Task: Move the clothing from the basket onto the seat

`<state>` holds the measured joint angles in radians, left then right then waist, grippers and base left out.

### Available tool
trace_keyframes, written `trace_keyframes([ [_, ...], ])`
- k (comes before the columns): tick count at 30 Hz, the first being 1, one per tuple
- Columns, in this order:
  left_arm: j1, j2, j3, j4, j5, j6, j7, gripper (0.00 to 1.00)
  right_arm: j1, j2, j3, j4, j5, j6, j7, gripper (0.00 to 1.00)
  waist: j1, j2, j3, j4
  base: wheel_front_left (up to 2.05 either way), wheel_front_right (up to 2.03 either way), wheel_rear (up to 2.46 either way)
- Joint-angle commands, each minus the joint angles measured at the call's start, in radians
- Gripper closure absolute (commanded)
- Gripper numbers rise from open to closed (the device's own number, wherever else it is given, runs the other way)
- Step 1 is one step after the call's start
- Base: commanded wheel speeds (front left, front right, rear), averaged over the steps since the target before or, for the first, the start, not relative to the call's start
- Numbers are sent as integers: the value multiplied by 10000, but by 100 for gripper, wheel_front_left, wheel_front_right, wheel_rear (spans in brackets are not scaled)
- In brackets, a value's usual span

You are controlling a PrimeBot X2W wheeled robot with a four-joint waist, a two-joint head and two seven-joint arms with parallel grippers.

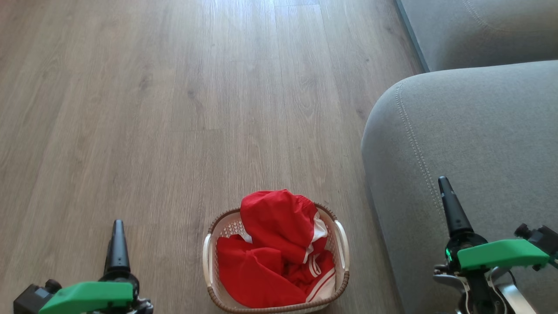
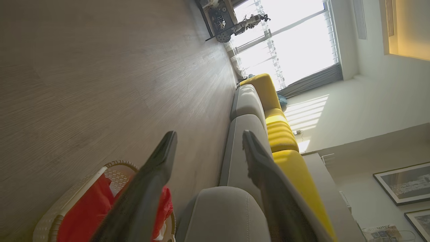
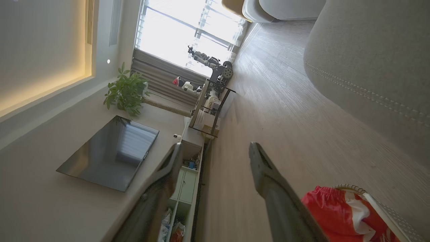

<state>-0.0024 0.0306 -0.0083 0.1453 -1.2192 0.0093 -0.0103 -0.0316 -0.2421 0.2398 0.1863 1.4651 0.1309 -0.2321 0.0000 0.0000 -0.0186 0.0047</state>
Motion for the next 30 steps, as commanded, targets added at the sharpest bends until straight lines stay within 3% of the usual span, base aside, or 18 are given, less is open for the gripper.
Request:
trace_keyframes([
  [1,-165,108,58,-416,414,16,-124,0,-312,6,-79,-414,-489,-1,-102,0,0,0,-7,2,0,0,0],
  [16,70,128,-184,-393,3041,102,-563,0,-196,357,-315,-546,-3149,-1,-138,0,0,0,-54,21,0,0,0],
  [30,313,153,-223,-261,4805,151,-944,0,-146,662,-521,-460,-5302,-1,-169,0,0,0,-85,33,0,0,0],
])
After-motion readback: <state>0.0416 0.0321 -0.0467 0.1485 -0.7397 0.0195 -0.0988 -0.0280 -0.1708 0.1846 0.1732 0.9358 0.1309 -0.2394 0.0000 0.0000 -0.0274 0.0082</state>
